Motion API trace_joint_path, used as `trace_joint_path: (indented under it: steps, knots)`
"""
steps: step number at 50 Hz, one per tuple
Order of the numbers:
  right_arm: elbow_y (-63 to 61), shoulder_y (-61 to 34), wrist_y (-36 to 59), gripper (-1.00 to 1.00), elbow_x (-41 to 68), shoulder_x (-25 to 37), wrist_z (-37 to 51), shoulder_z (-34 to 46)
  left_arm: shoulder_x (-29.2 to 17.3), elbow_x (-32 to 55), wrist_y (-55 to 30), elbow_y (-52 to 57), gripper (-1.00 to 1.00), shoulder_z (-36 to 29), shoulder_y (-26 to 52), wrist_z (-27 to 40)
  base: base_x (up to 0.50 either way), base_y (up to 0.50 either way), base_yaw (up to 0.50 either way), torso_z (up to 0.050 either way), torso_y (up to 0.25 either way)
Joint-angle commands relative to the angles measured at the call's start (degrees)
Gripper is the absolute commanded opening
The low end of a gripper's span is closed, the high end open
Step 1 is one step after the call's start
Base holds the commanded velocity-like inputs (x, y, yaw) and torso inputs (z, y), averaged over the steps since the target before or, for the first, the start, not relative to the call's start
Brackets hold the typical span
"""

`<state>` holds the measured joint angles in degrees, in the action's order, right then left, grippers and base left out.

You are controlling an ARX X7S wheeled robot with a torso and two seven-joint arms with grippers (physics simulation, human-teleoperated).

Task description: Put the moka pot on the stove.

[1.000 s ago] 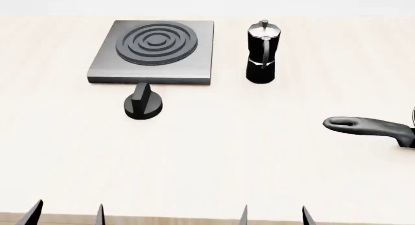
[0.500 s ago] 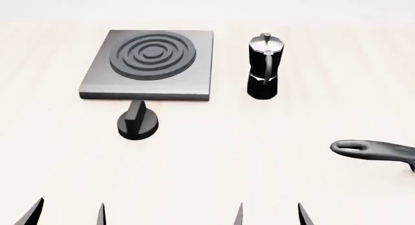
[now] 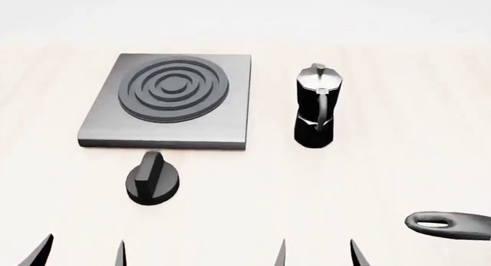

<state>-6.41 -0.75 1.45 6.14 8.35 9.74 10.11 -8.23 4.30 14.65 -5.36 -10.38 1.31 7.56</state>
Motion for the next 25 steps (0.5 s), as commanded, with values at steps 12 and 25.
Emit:
trace_joint_path:
  steps: [12,25]
  knots:
    - [0.9,-0.6,-0.3,1.0,1.1,0.6,0.7,0.9,-0.5,1.3,1.3,-0.5,1.0,-0.7,0.2,0.7,0.29,0.0,0.0,0.0,0.0]
    - [1.5,-0.6,-0.7,1.0,1.4,0.9,1.2,1.5,-1.0,1.4,1.6,-0.6,1.0,-1.4,0.3,1.0,0.29,0.0,0.0,0.0,0.0]
